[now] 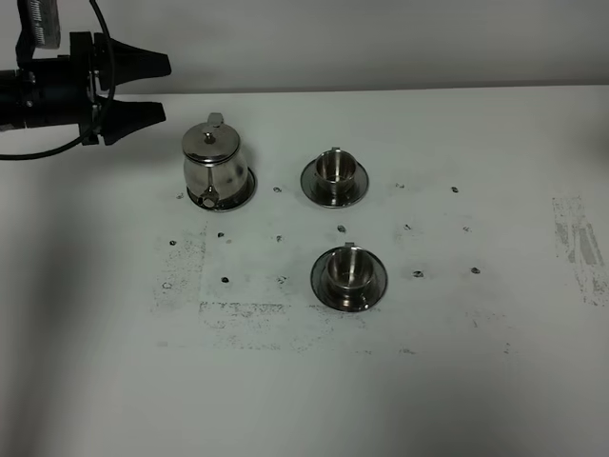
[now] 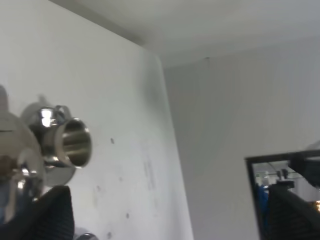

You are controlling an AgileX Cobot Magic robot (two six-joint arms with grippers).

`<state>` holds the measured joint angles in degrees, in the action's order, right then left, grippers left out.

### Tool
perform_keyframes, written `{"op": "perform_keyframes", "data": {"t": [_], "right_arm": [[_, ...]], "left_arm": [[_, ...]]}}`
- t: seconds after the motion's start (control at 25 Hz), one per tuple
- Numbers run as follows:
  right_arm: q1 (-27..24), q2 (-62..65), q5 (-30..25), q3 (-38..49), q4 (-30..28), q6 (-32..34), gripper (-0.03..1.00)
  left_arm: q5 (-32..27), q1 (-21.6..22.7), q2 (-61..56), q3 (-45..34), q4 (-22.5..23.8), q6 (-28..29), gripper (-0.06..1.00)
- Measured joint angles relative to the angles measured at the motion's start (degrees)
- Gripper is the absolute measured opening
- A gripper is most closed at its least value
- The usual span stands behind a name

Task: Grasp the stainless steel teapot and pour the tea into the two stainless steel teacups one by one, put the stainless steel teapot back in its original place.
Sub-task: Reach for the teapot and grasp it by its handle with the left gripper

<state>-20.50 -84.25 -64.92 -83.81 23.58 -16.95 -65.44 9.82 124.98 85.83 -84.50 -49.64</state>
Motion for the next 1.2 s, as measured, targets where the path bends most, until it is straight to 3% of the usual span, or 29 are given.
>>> {"op": "perform_keyframes", "data": {"t": [0.16,0.44,0.68,0.92,1.2], "right_arm": [[0.00,12.26,1.24,10.82,-4.90,2.40,0.59],[2.05,33.60,9.35,23.47,-6.46,4.52,0.59],[7.43,44.75,7.81,30.32,-11.19,6.15,0.59],[7.77,57.55,5.11,38.80,-14.49,7.22,0.59],[7.84,68.05,5.54,46.68,-17.33,7.43,0.59]], "left_arm": [[1.10,0.00,-0.07,0.00,1.91,-0.68,0.72],[1.01,0.05,-0.73,0.00,4.66,-1.90,0.71],[0.45,0.05,-0.79,0.00,4.86,-1.92,0.71],[0.22,0.05,-0.84,0.00,5.03,-2.19,0.71],[0.09,0.05,-0.84,0.00,6.01,-2.31,0.71]]}}
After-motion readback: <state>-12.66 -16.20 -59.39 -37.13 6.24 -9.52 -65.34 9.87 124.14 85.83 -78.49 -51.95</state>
